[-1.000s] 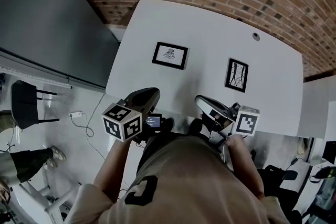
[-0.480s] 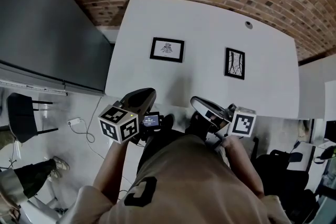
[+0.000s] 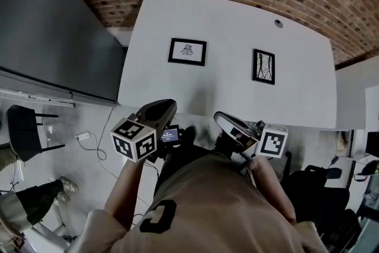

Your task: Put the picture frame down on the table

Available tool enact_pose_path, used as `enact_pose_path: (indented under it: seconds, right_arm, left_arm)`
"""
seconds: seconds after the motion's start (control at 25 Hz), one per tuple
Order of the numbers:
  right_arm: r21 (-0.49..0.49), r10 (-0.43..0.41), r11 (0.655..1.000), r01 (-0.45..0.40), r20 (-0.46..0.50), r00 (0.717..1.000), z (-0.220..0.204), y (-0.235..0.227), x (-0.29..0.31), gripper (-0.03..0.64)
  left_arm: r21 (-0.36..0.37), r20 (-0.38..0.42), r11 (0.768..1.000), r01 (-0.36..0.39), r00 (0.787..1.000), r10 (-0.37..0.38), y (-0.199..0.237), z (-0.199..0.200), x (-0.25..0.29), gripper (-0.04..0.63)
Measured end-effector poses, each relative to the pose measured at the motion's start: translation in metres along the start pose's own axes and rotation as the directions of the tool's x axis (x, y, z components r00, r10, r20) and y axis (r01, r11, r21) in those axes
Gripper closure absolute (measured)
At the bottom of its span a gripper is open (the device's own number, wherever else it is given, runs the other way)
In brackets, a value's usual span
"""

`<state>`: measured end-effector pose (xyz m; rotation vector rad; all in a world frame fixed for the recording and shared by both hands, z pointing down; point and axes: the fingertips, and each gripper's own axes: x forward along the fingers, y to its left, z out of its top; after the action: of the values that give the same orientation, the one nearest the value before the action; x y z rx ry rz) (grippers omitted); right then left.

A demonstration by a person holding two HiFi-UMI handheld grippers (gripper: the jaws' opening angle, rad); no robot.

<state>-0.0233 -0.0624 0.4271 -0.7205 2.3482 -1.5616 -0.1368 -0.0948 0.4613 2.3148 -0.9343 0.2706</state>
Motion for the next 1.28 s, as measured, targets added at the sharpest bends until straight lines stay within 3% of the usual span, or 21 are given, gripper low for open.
enact_pose_path:
  seconds: [0.76,1.28]
  right_arm:
    - [0.021,0.060,0.998,-0.061,0.046,0.997,0.037,-0.014,-0.076,0.607]
    - [-0.045,0.006,0.999,-0.008,-0.054,0.999,0.029,-0.022,-0.063,0.609]
  left_arm:
    - [0.047,-0.039,0.999,0.000,0.999,0.002,-0.077,-0.001,0.058,0.578]
    - [0.027,-0.040,0.999,-0.041,0.998,0.042,-0.064,-0.008,0.051,0.577]
